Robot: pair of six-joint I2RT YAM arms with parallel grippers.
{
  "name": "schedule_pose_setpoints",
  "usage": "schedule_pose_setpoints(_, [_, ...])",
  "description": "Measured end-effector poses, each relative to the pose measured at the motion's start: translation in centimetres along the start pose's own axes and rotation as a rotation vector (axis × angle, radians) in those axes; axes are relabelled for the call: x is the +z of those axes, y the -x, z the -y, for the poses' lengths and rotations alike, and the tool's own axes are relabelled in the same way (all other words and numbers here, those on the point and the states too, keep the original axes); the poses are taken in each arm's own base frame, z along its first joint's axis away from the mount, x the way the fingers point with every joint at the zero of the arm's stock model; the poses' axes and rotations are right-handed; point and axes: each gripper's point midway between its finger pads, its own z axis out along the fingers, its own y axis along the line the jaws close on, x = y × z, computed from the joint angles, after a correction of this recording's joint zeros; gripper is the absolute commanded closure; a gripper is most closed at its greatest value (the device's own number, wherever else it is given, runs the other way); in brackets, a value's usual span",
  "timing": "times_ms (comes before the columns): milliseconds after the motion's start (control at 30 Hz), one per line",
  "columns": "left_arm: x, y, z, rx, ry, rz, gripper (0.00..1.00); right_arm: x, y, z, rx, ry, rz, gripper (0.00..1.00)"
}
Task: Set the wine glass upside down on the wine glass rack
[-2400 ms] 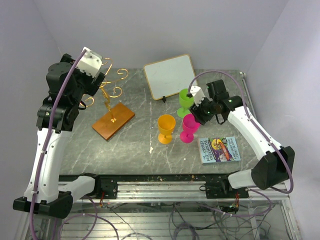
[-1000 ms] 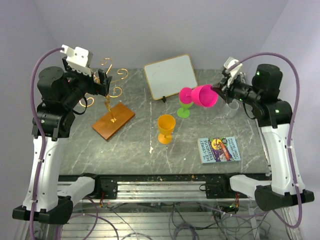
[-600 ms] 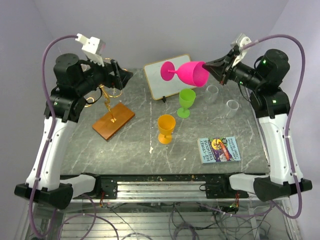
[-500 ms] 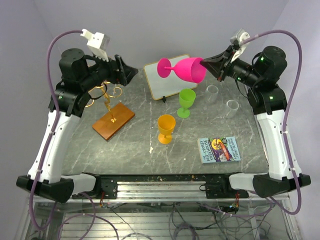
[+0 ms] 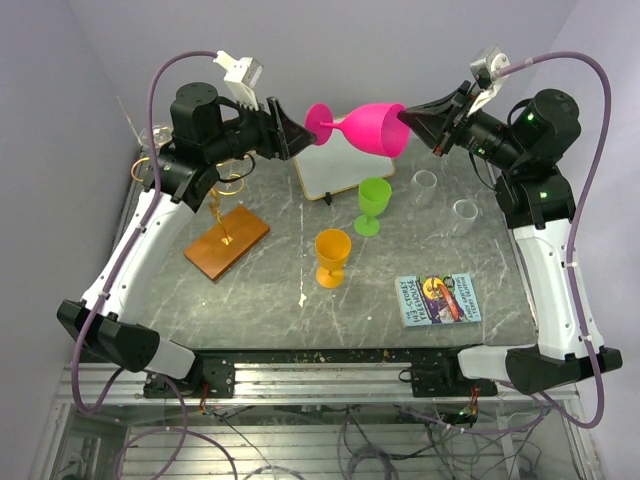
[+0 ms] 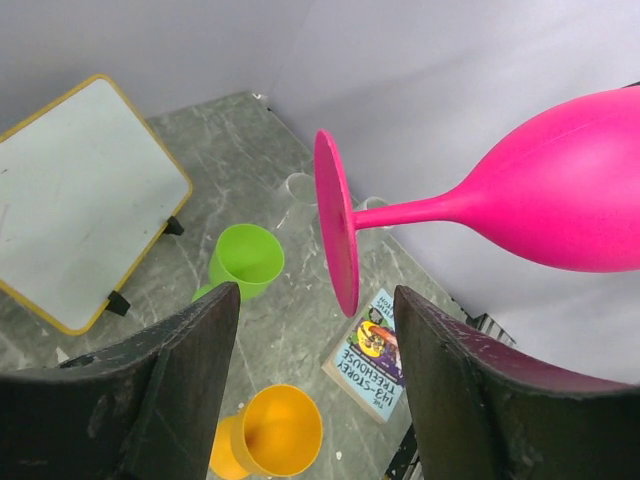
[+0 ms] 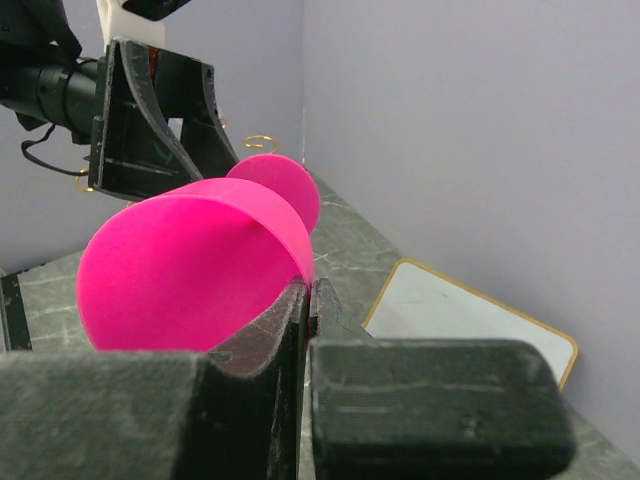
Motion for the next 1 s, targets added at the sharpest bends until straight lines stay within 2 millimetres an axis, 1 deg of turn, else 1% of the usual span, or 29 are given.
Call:
schedule_pose_setpoints(233, [0.3, 0.3, 0.9, 0.006, -0.037, 0.011, 0.45, 0.0, 0.0, -0.2, 0.008, 0.01, 0.0, 1.0])
schedule_pose_setpoints(367, [0.4, 0.2, 1.2, 0.007, -0.049, 0.007, 0.5, 0.0, 0.0, -0.5, 0.02, 0.022, 0.0, 1.0])
schedule_pose_setpoints(500, [0.4, 0.1, 1.3, 0.007, -0.055, 0.005, 0.58, 0.0, 0.1, -0.7, 0.025, 0.033, 0.002, 1.0])
schedule_pose_setpoints(667, [0.6, 0.0, 1.4, 0.005, -0.063, 0.003, 0.76, 0.0, 0.2, -0.9, 0.025, 0.045, 0.006, 1.0])
schedule_pose_setpoints(767, [0.6, 0.1, 1.8, 0.006, -0.078, 0.004, 0.9, 0.0, 0.3, -1.0, 0.026, 0.051, 0.01, 1.0])
schedule_pose_setpoints(800, [0.6, 0.1, 1.9, 0.007, -0.081, 0.005, 0.93, 0.0, 0.2, -1.0, 0.026, 0.051, 0.01, 1.0])
schedule_pose_setpoints(833, [0.6, 0.1, 1.9, 0.009, -0.083, 0.006, 0.93, 0.1, 0.2, -1.0, 0.027, 0.052, 0.01, 1.0])
schedule_pose_setpoints(1000, [0.6, 0.2, 1.7, 0.015, -0.072, 0.01, 0.93, 0.0, -0.1, -1.1, 0.026, 0.056, 0.009, 0.73])
